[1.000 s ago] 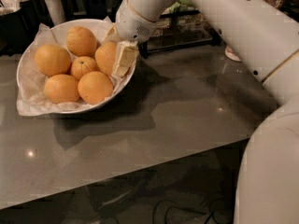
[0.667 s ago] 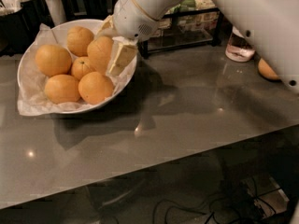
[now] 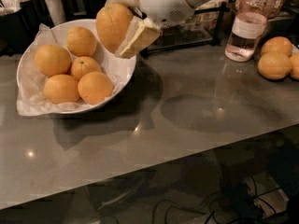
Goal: Pick orange from white bowl
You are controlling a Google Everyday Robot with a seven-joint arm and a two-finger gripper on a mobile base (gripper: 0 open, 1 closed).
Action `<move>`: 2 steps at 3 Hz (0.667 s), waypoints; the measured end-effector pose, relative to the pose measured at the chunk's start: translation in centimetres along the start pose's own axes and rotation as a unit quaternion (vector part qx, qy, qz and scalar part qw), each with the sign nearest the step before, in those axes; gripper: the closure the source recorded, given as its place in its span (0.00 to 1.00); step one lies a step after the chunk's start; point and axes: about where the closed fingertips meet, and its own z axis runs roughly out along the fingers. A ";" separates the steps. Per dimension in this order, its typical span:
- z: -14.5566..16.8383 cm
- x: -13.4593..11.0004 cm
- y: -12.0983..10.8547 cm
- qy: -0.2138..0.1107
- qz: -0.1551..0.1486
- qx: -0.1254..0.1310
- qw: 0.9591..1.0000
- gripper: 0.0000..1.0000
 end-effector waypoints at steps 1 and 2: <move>-3.2 -2.2 0.5 -0.010 -0.010 0.046 0.999 1.00; -5.0 -3.2 2.4 -0.030 0.003 0.064 0.997 1.00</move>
Offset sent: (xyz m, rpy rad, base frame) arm -0.0777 -0.0418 0.0282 0.2055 -0.0358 -0.0569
